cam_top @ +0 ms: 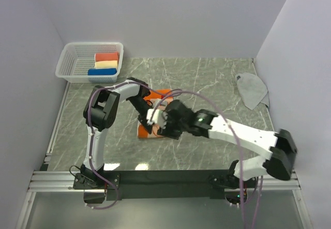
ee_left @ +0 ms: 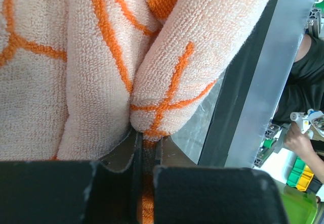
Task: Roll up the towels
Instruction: Roll the towel
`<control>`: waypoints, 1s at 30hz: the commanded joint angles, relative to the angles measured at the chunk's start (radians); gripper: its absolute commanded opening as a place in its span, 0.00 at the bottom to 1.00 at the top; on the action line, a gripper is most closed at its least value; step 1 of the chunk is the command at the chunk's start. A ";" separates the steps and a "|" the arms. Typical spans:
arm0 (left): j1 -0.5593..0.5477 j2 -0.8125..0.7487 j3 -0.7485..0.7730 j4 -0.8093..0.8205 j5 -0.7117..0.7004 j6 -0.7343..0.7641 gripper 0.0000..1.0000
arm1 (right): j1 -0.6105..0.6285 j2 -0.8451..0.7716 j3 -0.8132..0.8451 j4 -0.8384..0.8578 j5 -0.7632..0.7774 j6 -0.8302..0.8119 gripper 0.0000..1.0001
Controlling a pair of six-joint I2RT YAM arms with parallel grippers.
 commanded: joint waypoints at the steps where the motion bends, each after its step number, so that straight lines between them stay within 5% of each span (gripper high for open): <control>1: -0.003 0.074 -0.005 0.082 -0.117 0.046 0.01 | 0.090 0.112 0.019 0.192 0.214 -0.094 0.60; 12: 0.043 0.085 -0.001 0.102 -0.097 0.015 0.04 | 0.102 0.379 -0.050 0.341 0.184 -0.171 0.54; 16: 0.071 0.066 -0.022 0.121 -0.077 -0.002 0.04 | 0.048 0.435 -0.044 0.289 0.101 -0.132 0.38; 20: 0.106 0.048 -0.051 0.128 -0.027 -0.015 0.05 | -0.048 0.475 0.015 0.197 -0.046 -0.099 0.00; 22: 0.123 0.020 -0.063 0.143 0.025 -0.037 0.04 | -0.079 0.488 0.037 0.142 -0.163 -0.091 0.00; 26: 0.179 -0.044 -0.106 0.213 0.104 -0.103 0.23 | -0.128 0.512 0.072 0.074 -0.309 -0.109 0.00; 30: 0.232 -0.083 -0.106 0.234 0.162 -0.152 0.30 | -0.169 0.554 0.124 -0.022 -0.404 -0.131 0.00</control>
